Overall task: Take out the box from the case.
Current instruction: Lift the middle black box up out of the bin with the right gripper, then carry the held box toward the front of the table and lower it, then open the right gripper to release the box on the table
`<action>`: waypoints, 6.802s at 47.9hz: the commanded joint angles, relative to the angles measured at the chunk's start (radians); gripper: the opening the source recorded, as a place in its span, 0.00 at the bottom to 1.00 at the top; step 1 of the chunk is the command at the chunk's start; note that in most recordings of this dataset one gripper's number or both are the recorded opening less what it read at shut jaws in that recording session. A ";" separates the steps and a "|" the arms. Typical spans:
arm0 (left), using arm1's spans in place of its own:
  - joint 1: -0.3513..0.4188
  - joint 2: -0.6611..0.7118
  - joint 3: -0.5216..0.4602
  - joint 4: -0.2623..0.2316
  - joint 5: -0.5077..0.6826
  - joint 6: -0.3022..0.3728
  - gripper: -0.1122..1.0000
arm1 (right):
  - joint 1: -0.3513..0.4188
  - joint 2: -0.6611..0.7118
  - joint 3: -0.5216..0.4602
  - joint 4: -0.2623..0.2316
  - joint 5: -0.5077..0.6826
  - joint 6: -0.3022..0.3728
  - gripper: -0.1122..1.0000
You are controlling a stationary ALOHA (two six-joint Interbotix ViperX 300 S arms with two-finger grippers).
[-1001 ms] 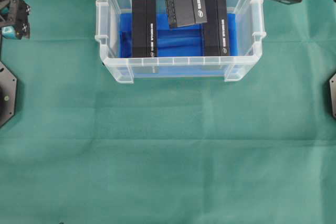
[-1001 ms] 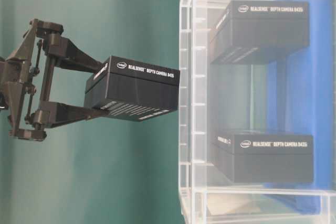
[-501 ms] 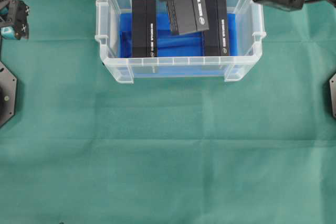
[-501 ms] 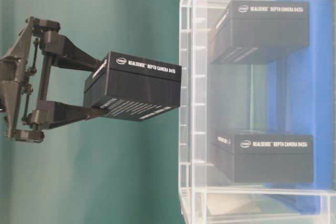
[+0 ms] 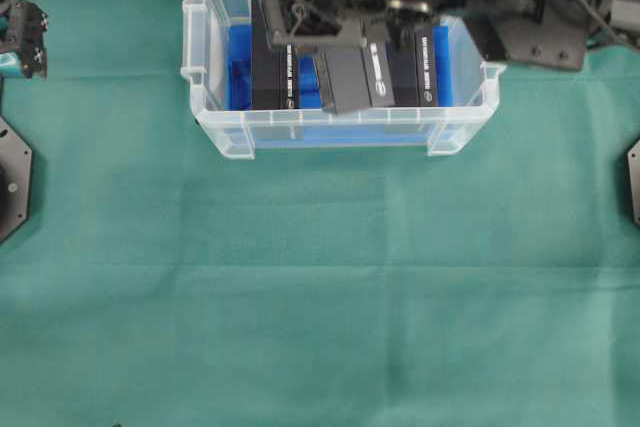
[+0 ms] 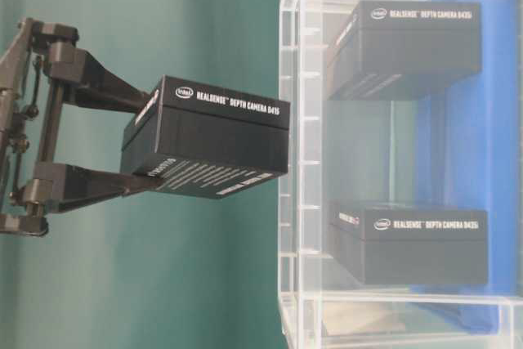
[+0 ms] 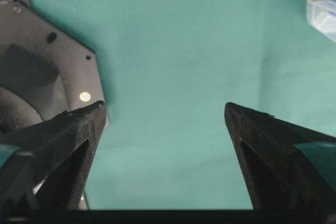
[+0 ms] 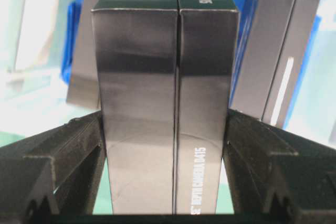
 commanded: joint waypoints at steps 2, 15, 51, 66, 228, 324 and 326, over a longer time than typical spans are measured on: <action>0.002 -0.012 -0.006 0.000 0.003 0.000 0.99 | 0.032 -0.060 -0.029 -0.018 0.023 0.025 0.71; 0.002 -0.031 0.000 0.000 0.032 -0.003 0.99 | 0.123 -0.060 -0.029 -0.049 0.066 0.143 0.71; 0.002 -0.046 0.006 0.005 0.040 0.000 0.99 | 0.376 -0.048 -0.029 -0.074 0.164 0.459 0.71; 0.002 -0.046 0.006 0.005 0.040 0.000 0.99 | 0.430 -0.034 -0.029 -0.074 0.173 0.522 0.71; 0.002 -0.037 0.008 0.006 0.034 -0.015 0.99 | 0.379 0.035 0.488 -0.009 -0.376 0.686 0.94; 0.002 -0.043 0.003 0.000 0.031 -0.049 0.99 | 0.426 -0.204 0.336 0.002 0.034 0.508 0.94; 0.002 -0.043 0.005 0.000 0.032 -0.049 0.99 | 0.434 -0.222 0.356 0.006 0.035 0.511 0.94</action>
